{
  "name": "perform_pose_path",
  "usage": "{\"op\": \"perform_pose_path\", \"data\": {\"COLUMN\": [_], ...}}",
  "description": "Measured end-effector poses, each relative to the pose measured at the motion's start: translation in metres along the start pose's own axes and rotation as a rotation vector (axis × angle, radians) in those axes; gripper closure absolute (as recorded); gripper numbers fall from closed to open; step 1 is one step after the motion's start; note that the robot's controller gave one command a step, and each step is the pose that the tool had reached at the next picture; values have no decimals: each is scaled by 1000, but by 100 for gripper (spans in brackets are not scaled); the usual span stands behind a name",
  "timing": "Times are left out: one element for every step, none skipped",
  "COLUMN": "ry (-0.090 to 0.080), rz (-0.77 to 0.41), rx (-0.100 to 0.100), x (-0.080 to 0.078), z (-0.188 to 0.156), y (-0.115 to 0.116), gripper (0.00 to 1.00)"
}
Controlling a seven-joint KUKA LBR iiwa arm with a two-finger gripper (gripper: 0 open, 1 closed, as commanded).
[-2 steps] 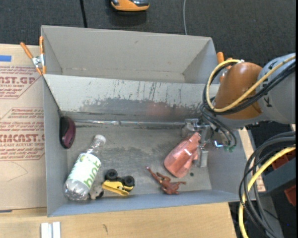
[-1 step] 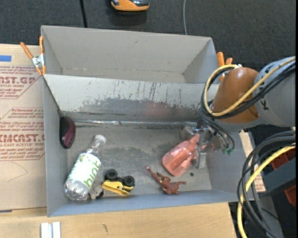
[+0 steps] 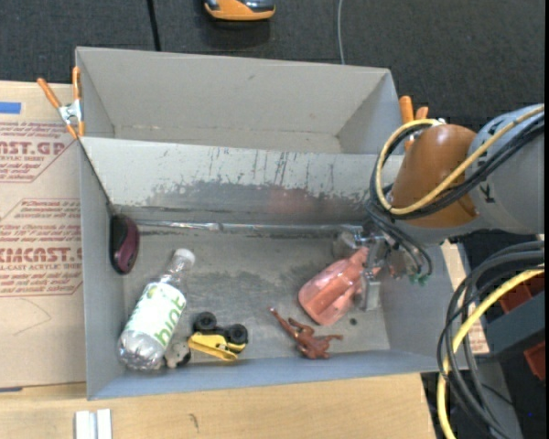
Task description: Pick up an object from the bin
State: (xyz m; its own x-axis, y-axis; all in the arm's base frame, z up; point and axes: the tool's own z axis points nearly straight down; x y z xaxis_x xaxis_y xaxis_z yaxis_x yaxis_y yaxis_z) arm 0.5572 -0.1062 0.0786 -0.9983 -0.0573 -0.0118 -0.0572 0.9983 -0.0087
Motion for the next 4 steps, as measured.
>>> {"op": "perform_pose_path", "data": {"ry": [2, -5, 25, 25], "rz": [13, 53, 24, 24], "rx": [1, 6, -3, -3], "x": [-1, 6, -3, -3], "z": [1, 0, 3, 3], "y": [1, 20, 22, 22], "gripper": [100, 100, 100, 100]}}
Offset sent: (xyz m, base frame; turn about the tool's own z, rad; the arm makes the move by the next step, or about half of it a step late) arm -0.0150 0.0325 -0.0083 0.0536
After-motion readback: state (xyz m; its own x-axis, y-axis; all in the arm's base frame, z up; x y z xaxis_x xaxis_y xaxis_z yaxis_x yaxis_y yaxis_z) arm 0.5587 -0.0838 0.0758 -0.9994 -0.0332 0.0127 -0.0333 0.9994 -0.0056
